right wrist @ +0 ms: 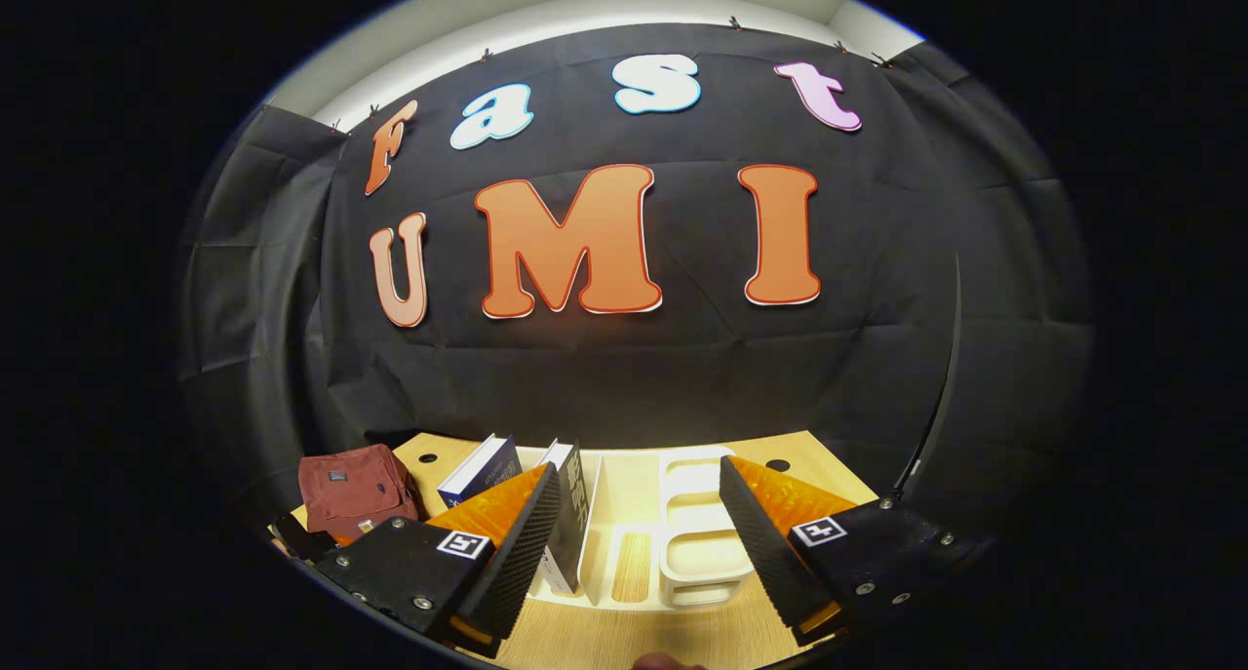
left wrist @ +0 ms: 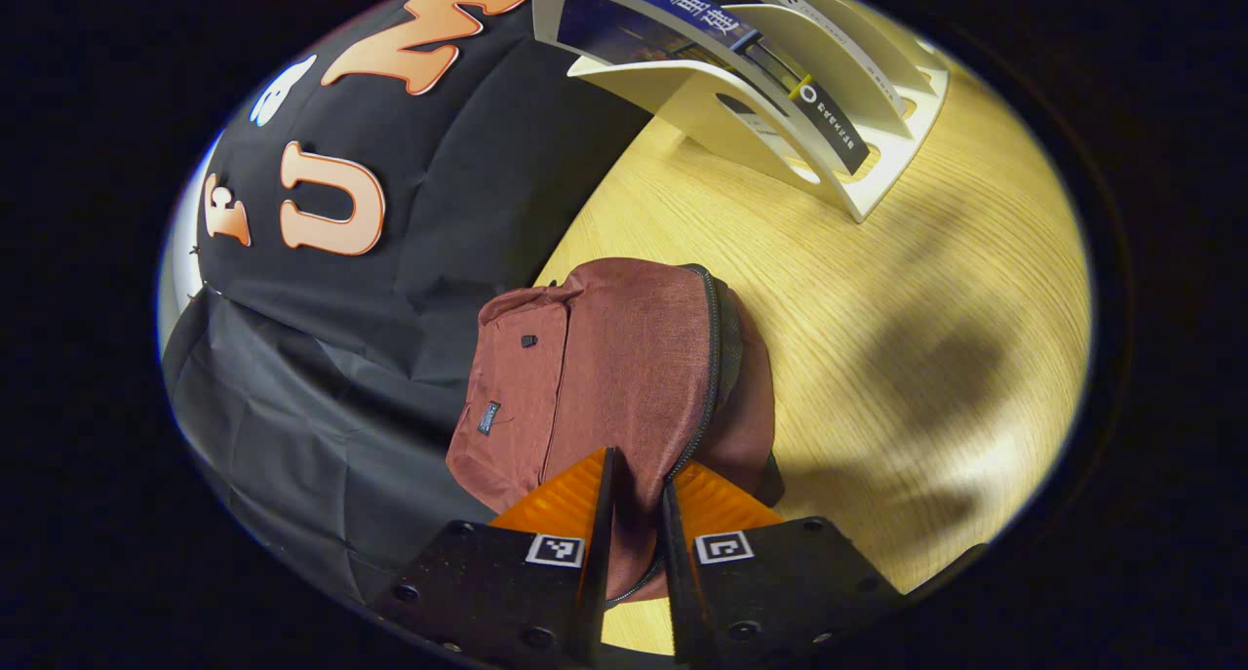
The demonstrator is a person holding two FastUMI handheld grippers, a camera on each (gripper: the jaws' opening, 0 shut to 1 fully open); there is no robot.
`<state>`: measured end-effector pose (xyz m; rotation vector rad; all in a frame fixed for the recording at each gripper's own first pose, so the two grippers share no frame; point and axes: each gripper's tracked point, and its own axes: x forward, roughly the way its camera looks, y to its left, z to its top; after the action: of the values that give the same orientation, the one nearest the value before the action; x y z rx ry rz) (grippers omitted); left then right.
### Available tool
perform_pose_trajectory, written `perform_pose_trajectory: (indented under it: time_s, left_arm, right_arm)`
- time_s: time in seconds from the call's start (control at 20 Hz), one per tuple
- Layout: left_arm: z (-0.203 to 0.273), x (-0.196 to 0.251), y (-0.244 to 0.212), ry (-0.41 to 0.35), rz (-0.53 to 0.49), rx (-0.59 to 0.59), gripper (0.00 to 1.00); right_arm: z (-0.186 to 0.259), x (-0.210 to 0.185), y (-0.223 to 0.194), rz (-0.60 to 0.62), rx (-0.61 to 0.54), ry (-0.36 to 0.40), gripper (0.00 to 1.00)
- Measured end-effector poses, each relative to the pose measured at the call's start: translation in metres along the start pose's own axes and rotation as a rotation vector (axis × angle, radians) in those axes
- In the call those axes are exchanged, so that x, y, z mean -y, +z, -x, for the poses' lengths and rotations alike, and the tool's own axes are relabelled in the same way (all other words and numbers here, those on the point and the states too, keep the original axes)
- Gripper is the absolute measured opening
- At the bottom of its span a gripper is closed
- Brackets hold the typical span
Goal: Open the schoolbag, grab two books from the bookshelf and put them into the schoolbag.
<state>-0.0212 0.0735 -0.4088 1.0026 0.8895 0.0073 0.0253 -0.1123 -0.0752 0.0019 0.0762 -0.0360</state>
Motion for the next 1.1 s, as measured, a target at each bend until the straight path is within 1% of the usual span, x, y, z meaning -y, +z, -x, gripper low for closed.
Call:
perform_pose_trajectory:
  time_s: [0.05, 0.1, 0.2, 0.25, 0.3, 0.45, 0.6, 0.7, 0.8, 0.9, 1.1]
  left_arm:
    - [0.002, -0.004, 0.001, 0.010, -0.006, 0.003, 0.25]
    - [0.003, -0.009, 0.004, 0.017, -0.007, 0.011, 0.18]
    - [0.008, -0.017, 0.005, 0.004, 0.011, 0.008, 0.09]
    - [0.011, -0.023, 0.005, -0.011, 0.027, 0.004, 0.09]
    - [0.010, -0.028, 0.007, -0.031, 0.048, 0.005, 0.07]
    - [0.013, -0.047, 0.013, -0.093, 0.094, 0.015, 0.07]
    - [0.016, -0.065, 0.015, -0.156, 0.138, 0.019, 0.05]
    - [0.016, -0.075, 0.014, -0.206, 0.146, 0.016, 0.05]
    - [0.014, -0.085, 0.017, -0.257, 0.153, 0.030, 0.03]
    - [0.017, -0.096, 0.015, -0.316, 0.166, 0.037, 0.03]
    - [0.009, -0.116, 0.015, -0.448, 0.201, 0.019, 0.02]
  right_arm:
    - [0.002, 0.003, 0.000, -0.003, 0.001, -0.002, 0.96]
    - [0.004, 0.005, 0.000, -0.006, 0.002, -0.002, 0.96]
    - [0.007, 0.009, 0.002, -0.009, 0.007, -0.007, 0.96]
    - [0.006, 0.009, 0.002, -0.012, 0.008, -0.007, 0.96]
    - [0.005, 0.008, 0.001, -0.015, 0.001, 0.000, 0.96]
    - [0.002, 0.000, -0.002, -0.002, -0.023, 0.019, 0.96]
    - [-0.002, -0.017, -0.003, 0.022, -0.055, 0.040, 0.96]
    - [-0.006, -0.034, -0.003, 0.024, -0.087, 0.050, 0.96]
    - [-0.014, -0.053, -0.004, 0.035, -0.119, 0.053, 0.96]
    - [-0.023, -0.075, -0.001, 0.071, -0.150, 0.053, 0.96]
    - [-0.039, -0.122, 0.004, 0.146, -0.217, 0.079, 0.97]
